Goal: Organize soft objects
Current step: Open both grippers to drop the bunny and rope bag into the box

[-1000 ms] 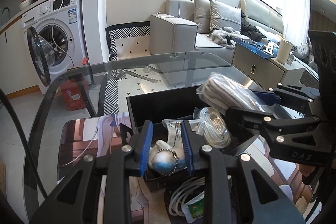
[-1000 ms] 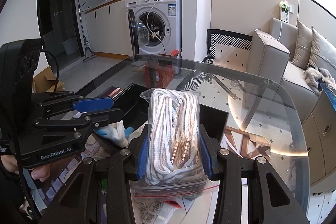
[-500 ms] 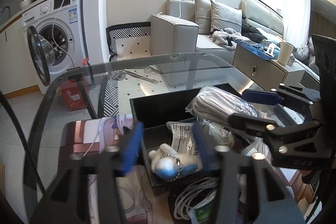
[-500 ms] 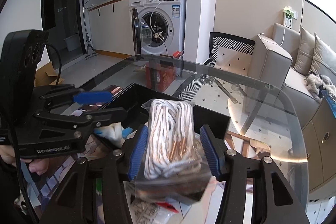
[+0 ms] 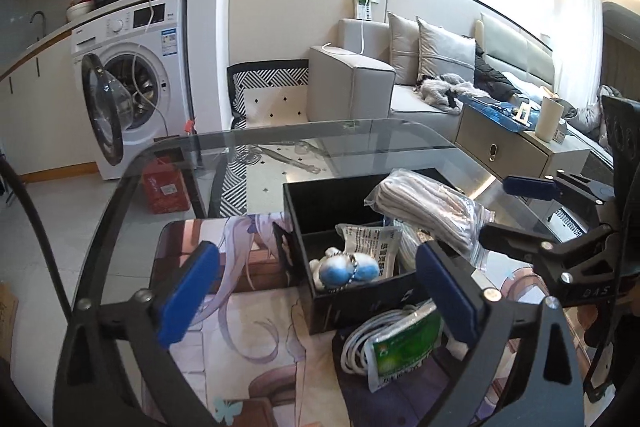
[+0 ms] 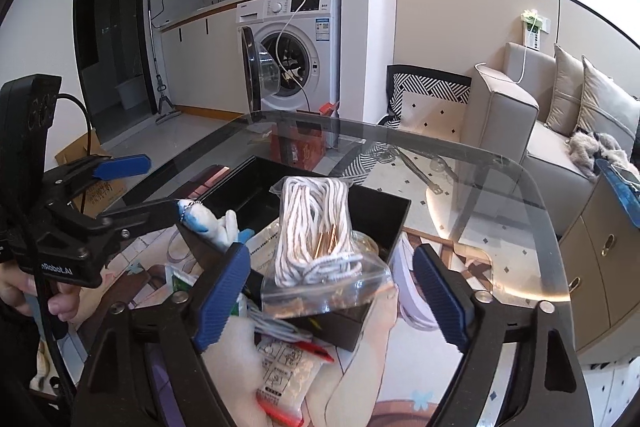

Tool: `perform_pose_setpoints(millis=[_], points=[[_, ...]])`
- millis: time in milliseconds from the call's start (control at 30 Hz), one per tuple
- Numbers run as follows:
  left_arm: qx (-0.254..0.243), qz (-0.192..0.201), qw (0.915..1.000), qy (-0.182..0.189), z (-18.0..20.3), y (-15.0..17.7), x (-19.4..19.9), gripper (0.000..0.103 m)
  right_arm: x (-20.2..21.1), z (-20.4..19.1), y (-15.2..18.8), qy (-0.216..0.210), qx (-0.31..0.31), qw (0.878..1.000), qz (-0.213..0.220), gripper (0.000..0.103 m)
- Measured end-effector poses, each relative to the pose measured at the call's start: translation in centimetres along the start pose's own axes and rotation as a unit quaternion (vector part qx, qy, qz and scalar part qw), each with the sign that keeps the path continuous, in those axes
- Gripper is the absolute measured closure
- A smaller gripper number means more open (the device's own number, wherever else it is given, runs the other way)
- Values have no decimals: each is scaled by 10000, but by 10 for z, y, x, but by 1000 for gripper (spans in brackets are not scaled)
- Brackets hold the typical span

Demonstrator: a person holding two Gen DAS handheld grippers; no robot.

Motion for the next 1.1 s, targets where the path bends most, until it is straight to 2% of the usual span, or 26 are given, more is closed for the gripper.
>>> perform_pose_setpoints(millis=[67,167,567,1100], points=[[35,42,10000,-21,-3,3,5,0,7,-3,3,-26,-8,10000,38,3],[61,33,10000,-29,-6,8,13,0,16,-7,7,-85,-16,9999,58,1],[68,36,10000,-61,-7,22,34,0,39,-23,37,-82,-176,9998,39,0],[13,-134,9998,-172,-5,50,35,0,42,-36,75,-46,-169,9998,33,0]])
Point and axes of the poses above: each gripper's, at about its wrist camera, not at the fingertips, and x roughly against the way its jaws point, z to its right, y to its underside, the point moved 7 cm from there along -x, roughly the way its jaws point, and after that the axes turned 11 degrees about -y, right-handed, at the moved point
